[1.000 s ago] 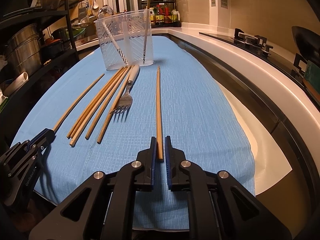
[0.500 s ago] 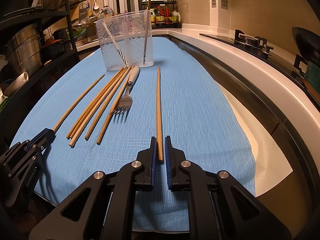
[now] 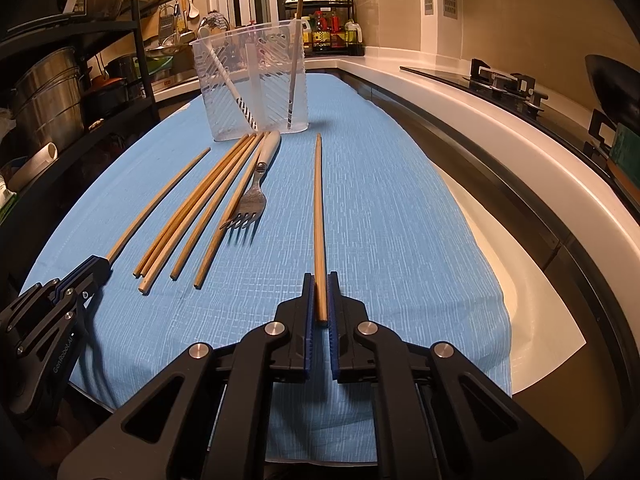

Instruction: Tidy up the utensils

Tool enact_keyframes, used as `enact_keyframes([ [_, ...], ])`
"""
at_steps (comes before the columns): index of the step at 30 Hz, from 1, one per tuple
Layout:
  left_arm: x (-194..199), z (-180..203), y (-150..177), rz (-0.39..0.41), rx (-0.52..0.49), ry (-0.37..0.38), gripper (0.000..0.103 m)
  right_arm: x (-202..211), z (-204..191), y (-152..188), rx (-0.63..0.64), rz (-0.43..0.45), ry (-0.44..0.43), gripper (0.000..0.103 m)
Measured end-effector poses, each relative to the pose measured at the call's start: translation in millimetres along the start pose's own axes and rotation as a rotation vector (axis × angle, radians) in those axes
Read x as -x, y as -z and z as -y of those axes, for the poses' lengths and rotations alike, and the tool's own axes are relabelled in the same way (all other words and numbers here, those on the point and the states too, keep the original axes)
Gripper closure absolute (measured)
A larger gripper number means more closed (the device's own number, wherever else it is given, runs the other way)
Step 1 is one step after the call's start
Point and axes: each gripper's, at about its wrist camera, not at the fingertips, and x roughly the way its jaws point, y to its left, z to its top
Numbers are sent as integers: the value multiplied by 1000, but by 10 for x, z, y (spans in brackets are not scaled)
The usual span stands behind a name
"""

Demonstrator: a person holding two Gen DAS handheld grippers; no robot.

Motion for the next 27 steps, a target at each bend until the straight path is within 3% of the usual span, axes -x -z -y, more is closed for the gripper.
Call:
enact_keyframes([
  [16, -26, -50, -68, -20, 17, 16, 97, 47, 73, -59, -8, -2, 2, 97],
  [27, 176, -91, -194, 30, 15, 23, 97, 357, 68, -186, 13, 62, 4, 97],
])
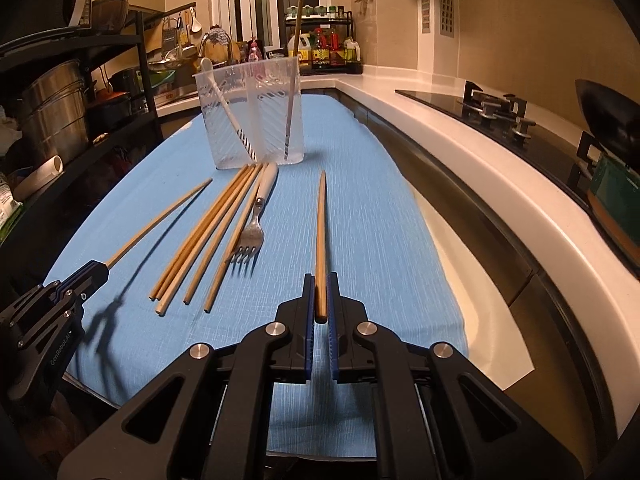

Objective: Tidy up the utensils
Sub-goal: 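Lift and carry the chopstick to the container with the left tool while the right tool carries its chopstick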

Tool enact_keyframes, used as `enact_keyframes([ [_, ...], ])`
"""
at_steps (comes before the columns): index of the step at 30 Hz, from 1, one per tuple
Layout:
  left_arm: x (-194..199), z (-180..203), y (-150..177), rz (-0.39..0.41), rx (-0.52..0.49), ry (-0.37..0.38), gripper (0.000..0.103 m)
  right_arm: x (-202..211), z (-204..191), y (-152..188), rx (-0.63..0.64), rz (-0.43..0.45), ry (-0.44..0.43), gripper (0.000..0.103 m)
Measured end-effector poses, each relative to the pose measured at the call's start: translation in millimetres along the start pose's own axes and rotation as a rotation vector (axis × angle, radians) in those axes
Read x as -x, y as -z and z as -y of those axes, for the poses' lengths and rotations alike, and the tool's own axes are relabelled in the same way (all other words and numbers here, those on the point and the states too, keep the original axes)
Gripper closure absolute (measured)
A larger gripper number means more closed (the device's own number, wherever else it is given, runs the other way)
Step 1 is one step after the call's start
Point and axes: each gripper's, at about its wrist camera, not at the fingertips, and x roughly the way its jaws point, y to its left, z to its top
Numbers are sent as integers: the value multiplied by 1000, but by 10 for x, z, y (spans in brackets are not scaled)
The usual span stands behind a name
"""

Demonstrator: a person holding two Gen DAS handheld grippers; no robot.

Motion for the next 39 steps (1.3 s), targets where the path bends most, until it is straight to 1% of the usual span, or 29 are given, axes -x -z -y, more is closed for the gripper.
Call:
enact_keyframes([
  [10, 219, -6, -139, 51, -1, 3, 97, 285, 16, -159, 13, 68, 3, 97],
  [19, 409, -45, -340, 105, 6, 13, 97, 530, 32, -358, 18, 131, 0, 97],
  [25, 571, -70, -579, 160, 13, 19, 97, 692, 25, -478, 26, 177, -8, 97],
  [31, 674, -113, -871, 203, 21, 27, 97, 839, 16, -686, 33, 232, -23, 97],
  [35, 703, -142, -1069, 210, 30, 38, 97, 899, -11, -857, 36, 255, -28, 97],
  [39, 711, -140, -1269, 178, 43, 53, 97, 953, -90, -1050, 50, 254, -32, 97],
])
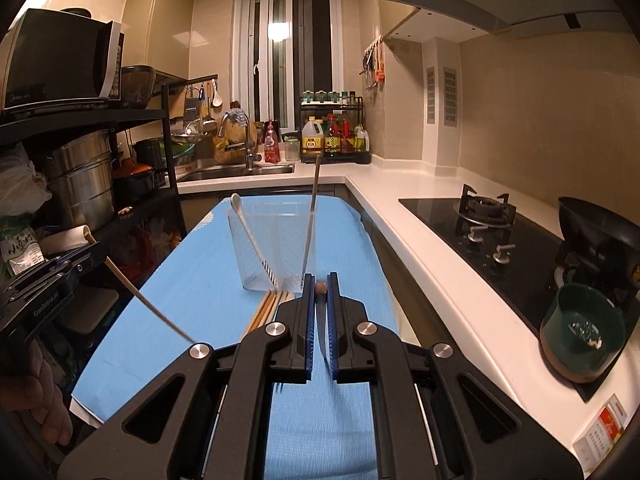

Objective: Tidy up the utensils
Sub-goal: 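Lift and carry the chopstick to the container with the left tool while the right tool carries its chopstick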

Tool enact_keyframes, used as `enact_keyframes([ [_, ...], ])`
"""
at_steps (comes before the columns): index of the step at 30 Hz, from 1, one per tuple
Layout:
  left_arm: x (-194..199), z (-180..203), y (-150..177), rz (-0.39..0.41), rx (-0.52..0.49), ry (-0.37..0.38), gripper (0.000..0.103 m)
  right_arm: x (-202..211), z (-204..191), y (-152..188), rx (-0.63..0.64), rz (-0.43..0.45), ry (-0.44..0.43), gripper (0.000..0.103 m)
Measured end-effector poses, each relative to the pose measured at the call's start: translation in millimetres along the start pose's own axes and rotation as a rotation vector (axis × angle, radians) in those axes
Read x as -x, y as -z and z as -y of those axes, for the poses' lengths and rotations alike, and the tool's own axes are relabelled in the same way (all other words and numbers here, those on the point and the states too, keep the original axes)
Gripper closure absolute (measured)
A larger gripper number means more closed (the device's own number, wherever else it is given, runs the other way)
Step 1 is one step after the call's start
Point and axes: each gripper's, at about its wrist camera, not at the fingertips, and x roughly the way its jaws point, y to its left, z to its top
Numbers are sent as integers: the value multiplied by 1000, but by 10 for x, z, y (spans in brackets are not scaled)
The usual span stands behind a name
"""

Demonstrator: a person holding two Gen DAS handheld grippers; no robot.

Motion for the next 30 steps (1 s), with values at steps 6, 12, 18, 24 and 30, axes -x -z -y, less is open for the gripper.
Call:
enact_keyframes([
  [6, -66, 33, -278, -67, 22, 20, 97, -122, -115, -302, 21, -99, 0, 97],
  [12, -174, 22, -466, -146, 50, 40, 97, -261, -210, -545, 39, -169, -11, 97],
  [18, -297, -22, -639, -212, 38, 39, 97, -371, -220, -743, 30, -195, -33, 97],
  [24, -414, -63, -785, -267, 24, 48, 97, -434, -277, -907, 41, -189, -49, 97],
  [30, -473, -73, -928, -260, 1, 46, 97, -481, -276, -1068, 50, -171, -60, 97],
])
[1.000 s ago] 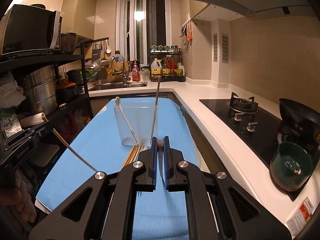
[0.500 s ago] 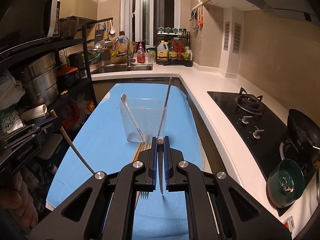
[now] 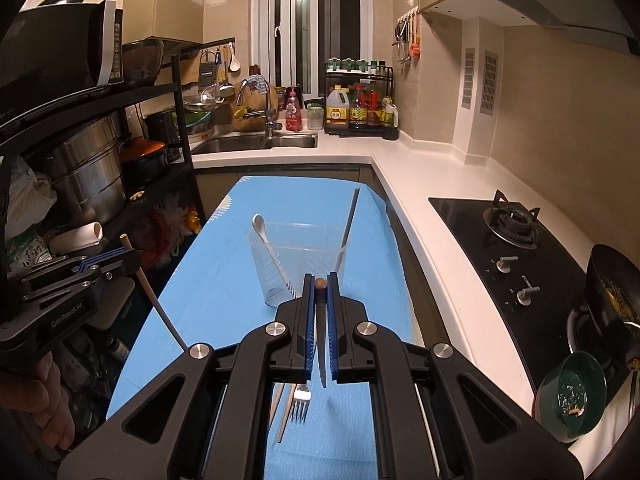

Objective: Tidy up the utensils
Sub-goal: 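Lift and carry the chopstick to the container with the left tool while the right tool carries its chopstick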

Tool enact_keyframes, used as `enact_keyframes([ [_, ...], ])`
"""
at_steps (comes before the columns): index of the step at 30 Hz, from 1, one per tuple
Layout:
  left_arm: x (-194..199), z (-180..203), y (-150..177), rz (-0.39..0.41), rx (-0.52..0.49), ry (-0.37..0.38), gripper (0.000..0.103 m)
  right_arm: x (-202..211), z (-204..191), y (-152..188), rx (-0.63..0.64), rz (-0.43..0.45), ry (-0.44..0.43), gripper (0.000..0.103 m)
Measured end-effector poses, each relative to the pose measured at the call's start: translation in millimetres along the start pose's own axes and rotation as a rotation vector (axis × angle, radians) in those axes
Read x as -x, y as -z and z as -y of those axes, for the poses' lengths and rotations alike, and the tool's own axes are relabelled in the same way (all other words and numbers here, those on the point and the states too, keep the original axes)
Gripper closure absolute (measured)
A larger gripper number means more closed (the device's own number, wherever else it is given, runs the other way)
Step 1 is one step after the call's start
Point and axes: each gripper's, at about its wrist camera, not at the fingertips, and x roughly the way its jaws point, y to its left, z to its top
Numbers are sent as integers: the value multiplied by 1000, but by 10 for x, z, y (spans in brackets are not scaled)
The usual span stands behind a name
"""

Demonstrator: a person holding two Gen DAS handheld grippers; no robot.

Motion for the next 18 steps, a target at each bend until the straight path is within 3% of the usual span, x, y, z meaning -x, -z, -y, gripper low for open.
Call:
enact_keyframes([
  [9, -86, -71, -399, 3, 10, 34, 97, -17, 138, -417, -10, 44, -18, 97],
  [18, -152, 3, -1140, 74, -7, 44, 97, 1, 170, -1131, -15, 146, -51, 97],
])
